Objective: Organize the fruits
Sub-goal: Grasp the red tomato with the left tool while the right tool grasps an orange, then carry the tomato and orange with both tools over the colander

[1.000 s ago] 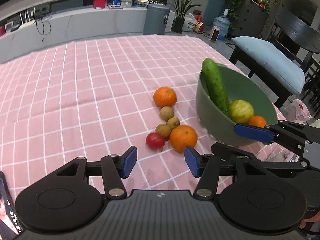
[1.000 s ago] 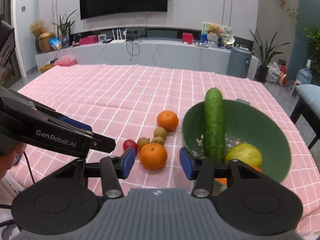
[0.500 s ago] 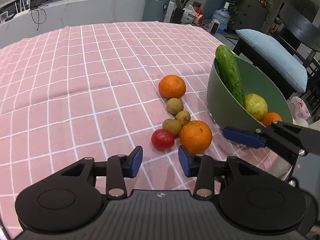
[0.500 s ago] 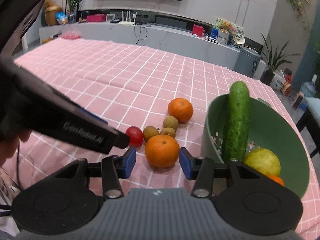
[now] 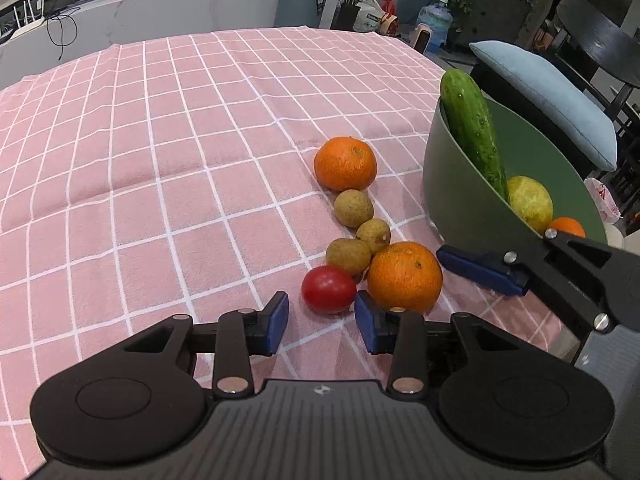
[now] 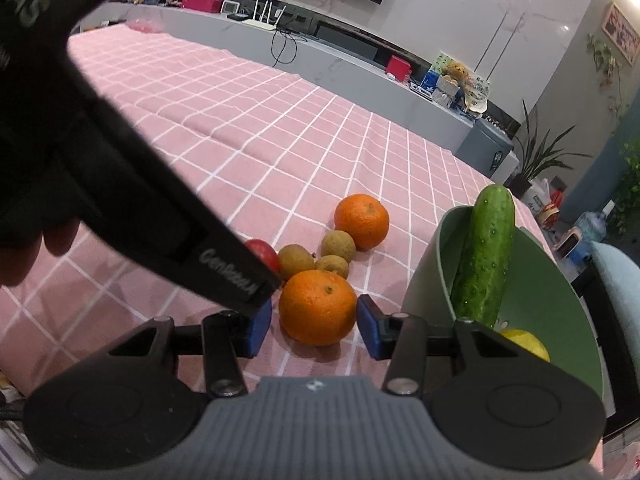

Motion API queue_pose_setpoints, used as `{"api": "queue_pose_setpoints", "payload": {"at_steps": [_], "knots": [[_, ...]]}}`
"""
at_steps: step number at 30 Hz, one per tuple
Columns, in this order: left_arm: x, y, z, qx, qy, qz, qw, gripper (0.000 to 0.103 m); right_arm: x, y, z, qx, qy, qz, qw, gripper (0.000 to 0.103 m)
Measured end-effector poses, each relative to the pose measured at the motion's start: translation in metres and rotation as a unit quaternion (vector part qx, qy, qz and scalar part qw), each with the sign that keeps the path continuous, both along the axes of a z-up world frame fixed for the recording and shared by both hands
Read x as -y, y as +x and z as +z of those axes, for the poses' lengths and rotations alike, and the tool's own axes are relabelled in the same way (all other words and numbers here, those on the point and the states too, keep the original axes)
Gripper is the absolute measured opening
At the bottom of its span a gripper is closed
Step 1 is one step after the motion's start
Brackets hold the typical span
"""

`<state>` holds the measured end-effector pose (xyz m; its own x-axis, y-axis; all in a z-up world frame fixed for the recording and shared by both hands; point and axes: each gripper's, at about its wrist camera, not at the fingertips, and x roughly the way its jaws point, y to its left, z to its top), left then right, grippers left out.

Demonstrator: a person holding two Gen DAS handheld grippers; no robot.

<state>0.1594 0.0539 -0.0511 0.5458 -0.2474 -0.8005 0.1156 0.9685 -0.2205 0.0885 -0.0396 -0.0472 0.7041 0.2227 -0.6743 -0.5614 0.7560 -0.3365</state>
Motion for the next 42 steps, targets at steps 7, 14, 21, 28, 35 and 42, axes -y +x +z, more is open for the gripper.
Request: {"api": "queue_pose_setpoints", "payload": {"at_steps": [7,14,21,28,35,42], "knots": [[0.003,0.004,-0.001,0.008,-0.004,-0.005,0.9999,0.036,-0.008,0.001,-0.006,0.016,-0.027,-0.003,1.000,0.043],[0.003,0.001,-0.001,0.013,-0.004,-0.002,0.9999,0.032,-0.009,0.003,-0.007,0.017,-0.031,-0.006,0.999,0.040],[-0.006,-0.010,0.012,0.021,-0.019,0.029,0.9992,0.032,0.002,0.006,0.008,-0.015,0.007,-0.012,1.000,0.039],[-0.007,-0.022,0.039,0.034,-0.022,0.052,0.9978,0.032,0.018,0.012,0.044,-0.037,0.078,-0.020,0.996,0.039],[0.007,-0.026,0.077,0.062,-0.021,0.039,0.9971,0.032,0.049,0.007,0.084,-0.042,0.147,-0.035,0.988,0.039],[0.050,-0.019,0.105,0.087,-0.007,-0.008,0.9962,0.032,0.113,0.017,0.111,-0.061,0.209,-0.071,0.973,0.040]]}}
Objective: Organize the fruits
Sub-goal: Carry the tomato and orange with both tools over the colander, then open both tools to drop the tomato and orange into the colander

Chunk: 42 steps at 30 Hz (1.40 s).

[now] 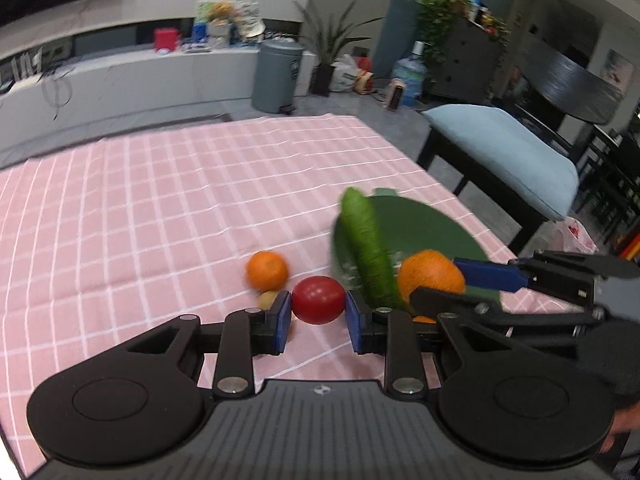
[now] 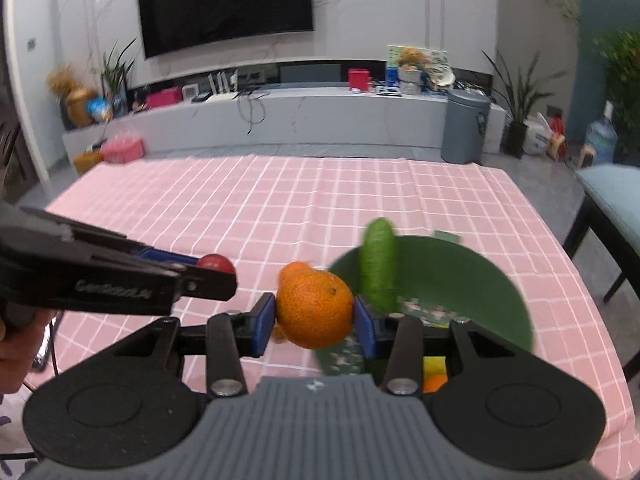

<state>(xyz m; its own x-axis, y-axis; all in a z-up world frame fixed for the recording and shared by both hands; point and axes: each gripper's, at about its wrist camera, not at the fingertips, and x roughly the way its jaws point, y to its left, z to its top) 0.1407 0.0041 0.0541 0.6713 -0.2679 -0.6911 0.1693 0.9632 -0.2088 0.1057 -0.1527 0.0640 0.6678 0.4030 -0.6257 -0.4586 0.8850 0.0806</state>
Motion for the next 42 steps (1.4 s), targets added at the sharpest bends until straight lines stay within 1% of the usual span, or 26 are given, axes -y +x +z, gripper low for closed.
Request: {"api": "queue_pose_setpoints", "payload": {"at_steps": [2,5,10,14,17,20,21,26,30,35,38,42], "knots": [[0.013,0.003,0.002,0.001,0.004,-0.013,0.9999,0.032,0.023,0.005,0.006,-0.006,0.014,-0.008,1.000,0.040],[0.034,0.011,0.002,-0.001,0.016,-0.033,0.9993,0.032,0.049,0.012,0.012,-0.011,0.018,-0.011,1.000,0.040],[0.071,0.029,0.000,-0.004,0.040,-0.068,0.9968,0.032,0.078,0.025,0.013,-0.018,0.004,0.004,1.000,0.040],[0.099,0.036,-0.006,-0.002,0.084,-0.105,0.9908,0.032,0.086,0.042,0.004,-0.018,-0.032,0.035,0.999,0.040],[0.119,0.046,-0.011,0.007,0.120,-0.145,0.9821,0.032,0.089,0.055,-0.007,-0.018,-0.068,0.065,0.995,0.040],[0.134,0.056,-0.018,0.011,0.163,-0.166,0.9725,0.032,0.089,0.067,-0.017,-0.016,-0.097,0.090,0.991,0.040],[0.139,0.061,-0.021,0.012,0.177,-0.174,0.9687,0.032,0.090,0.072,-0.019,-0.016,-0.103,0.096,0.990,0.040],[0.154,0.085,-0.030,0.012,0.219,-0.209,0.9531,0.032,0.086,0.091,-0.031,-0.018,-0.129,0.123,0.984,0.040],[0.162,0.102,-0.041,0.004,0.260,-0.238,0.9359,0.032,0.079,0.101,-0.038,-0.016,-0.147,0.148,0.978,0.040],[0.168,0.114,-0.053,-0.010,0.292,-0.275,0.9158,0.032,0.072,0.109,-0.045,-0.008,-0.171,0.172,0.970,0.040],[0.165,0.119,-0.058,-0.019,0.296,-0.286,0.9113,0.032,0.071,0.112,-0.049,-0.010,-0.171,0.183,0.968,0.040],[0.164,0.122,-0.066,-0.024,0.299,-0.307,0.9033,0.032,0.072,0.114,-0.052,-0.016,-0.165,0.195,0.967,0.040]]}}
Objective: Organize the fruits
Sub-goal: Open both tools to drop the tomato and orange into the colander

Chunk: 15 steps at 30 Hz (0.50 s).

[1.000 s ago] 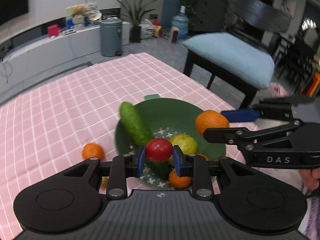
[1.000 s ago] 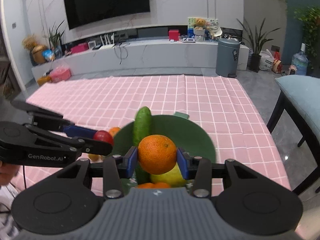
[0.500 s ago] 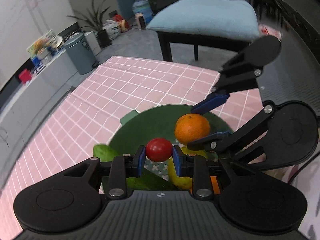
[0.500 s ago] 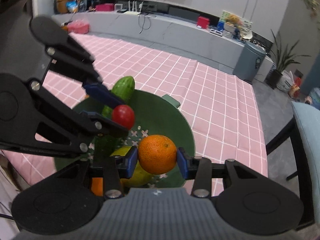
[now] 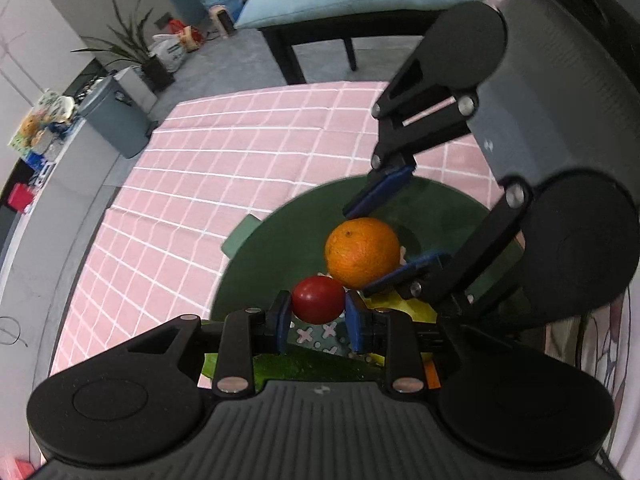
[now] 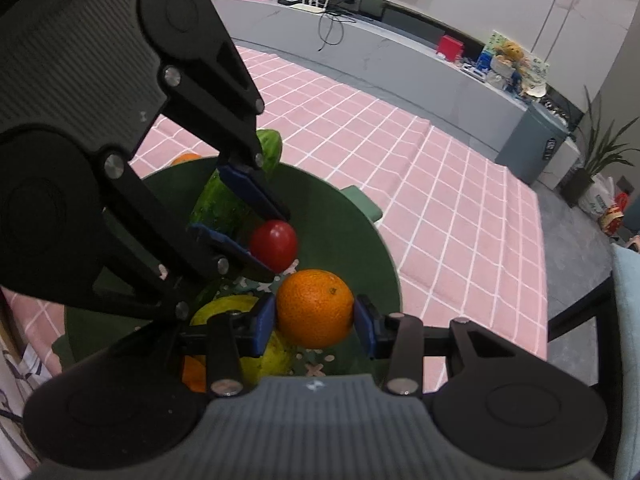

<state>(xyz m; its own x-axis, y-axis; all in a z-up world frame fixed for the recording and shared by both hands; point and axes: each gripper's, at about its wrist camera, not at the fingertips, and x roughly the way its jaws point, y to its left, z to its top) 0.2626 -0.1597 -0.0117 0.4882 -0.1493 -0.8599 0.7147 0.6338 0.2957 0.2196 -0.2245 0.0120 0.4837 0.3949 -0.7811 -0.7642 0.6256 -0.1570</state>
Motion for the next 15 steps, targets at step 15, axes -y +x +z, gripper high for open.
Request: {"api": "queue_pose_setpoints", "payload": {"at_steps": [15], "knots": [[0.007,0.006,-0.018,-0.003,0.034,0.001,0.9994,0.032,0.007,0.010,-0.001,-0.028,0.022,-0.022,0.999,0.040]]}}
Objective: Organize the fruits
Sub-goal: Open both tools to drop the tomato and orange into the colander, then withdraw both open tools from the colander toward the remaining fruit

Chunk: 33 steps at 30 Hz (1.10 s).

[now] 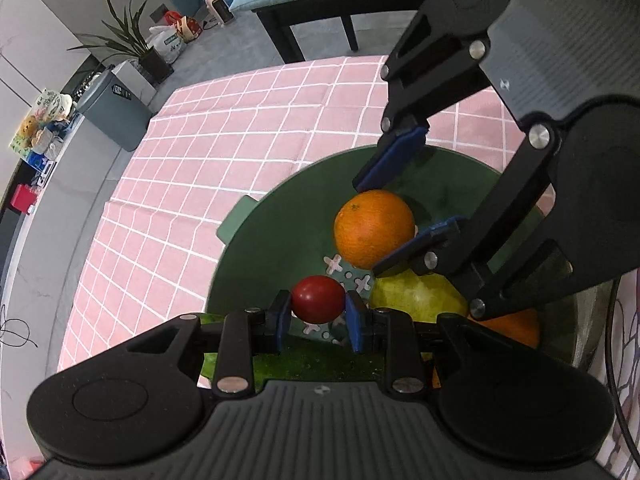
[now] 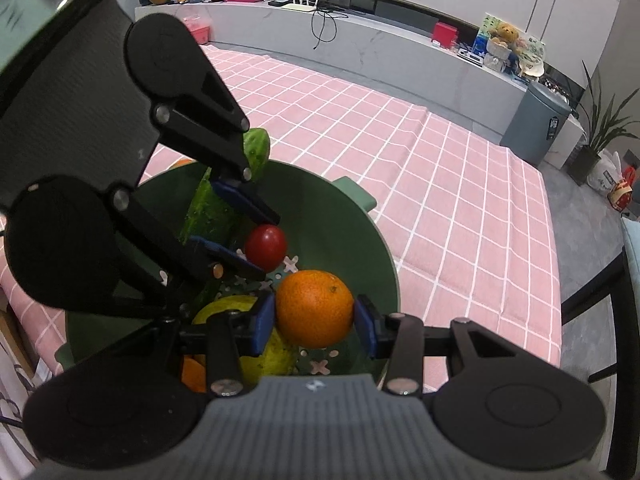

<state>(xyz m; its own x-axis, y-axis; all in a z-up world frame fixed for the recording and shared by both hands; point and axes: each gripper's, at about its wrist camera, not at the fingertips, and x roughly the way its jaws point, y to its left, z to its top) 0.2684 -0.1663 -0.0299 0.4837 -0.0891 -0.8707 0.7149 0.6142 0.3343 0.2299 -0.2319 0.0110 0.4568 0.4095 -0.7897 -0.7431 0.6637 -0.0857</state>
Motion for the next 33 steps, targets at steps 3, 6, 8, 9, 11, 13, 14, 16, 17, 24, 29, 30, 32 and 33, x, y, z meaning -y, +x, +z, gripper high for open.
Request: {"api": "queue_pose_setpoints", "payload": {"at_steps": [3,6,8,9,11,13,14,16,17,24,29,30,32,33], "knots": [[0.002,0.001,-0.003,-0.007,-0.001,0.004,1.0000,0.033,0.001,0.005,0.000,-0.013,0.004,-0.012,1.000,0.040],[0.002,0.002,-0.003,-0.002,-0.002,0.011,0.9999,0.039,0.003,0.006,0.001,-0.020,0.011,-0.017,1.000,0.041],[0.002,0.002,-0.003,-0.003,-0.006,0.018,0.9998,0.039,0.004,0.005,0.001,-0.020,0.010,-0.019,1.000,0.041],[0.002,0.001,-0.003,-0.004,-0.006,0.020,0.9998,0.039,0.004,0.005,0.001,-0.020,0.010,-0.021,1.000,0.042],[0.002,-0.002,-0.001,-0.002,-0.005,0.020,0.9998,0.041,0.004,0.004,0.002,-0.021,0.011,-0.025,0.999,0.043],[0.003,-0.005,0.001,0.003,-0.002,0.018,0.9998,0.043,0.005,0.003,0.003,-0.022,0.014,-0.030,0.999,0.053],[0.003,-0.007,0.003,0.005,-0.002,0.017,0.9998,0.046,0.005,0.001,0.005,-0.021,0.016,-0.034,0.999,0.053],[0.003,-0.011,0.007,0.011,-0.002,0.014,0.9998,0.048,0.005,-0.001,0.009,-0.021,0.020,-0.036,0.999,0.055],[0.003,-0.013,0.008,0.013,-0.001,0.014,0.9998,0.049,0.005,-0.002,0.010,-0.022,0.020,-0.038,0.999,0.056],[0.001,-0.030,0.022,0.043,-0.005,0.016,0.9989,0.064,0.002,-0.015,0.024,-0.013,0.007,-0.059,0.998,0.064],[-0.007,-0.041,0.030,0.062,-0.022,0.039,0.9971,0.074,0.003,-0.027,0.032,-0.012,0.012,-0.091,0.996,0.070],[-0.010,-0.044,0.032,0.064,-0.030,0.048,0.9963,0.074,0.004,-0.030,0.032,-0.014,0.016,-0.103,0.995,0.072],[-0.017,-0.050,0.037,0.073,-0.047,0.069,0.9939,0.074,0.007,-0.034,0.033,-0.015,0.024,-0.125,0.992,0.075],[-0.022,-0.053,0.040,0.077,-0.059,0.085,0.9917,0.074,0.008,-0.037,0.032,-0.015,0.029,-0.138,0.990,0.077]]}}
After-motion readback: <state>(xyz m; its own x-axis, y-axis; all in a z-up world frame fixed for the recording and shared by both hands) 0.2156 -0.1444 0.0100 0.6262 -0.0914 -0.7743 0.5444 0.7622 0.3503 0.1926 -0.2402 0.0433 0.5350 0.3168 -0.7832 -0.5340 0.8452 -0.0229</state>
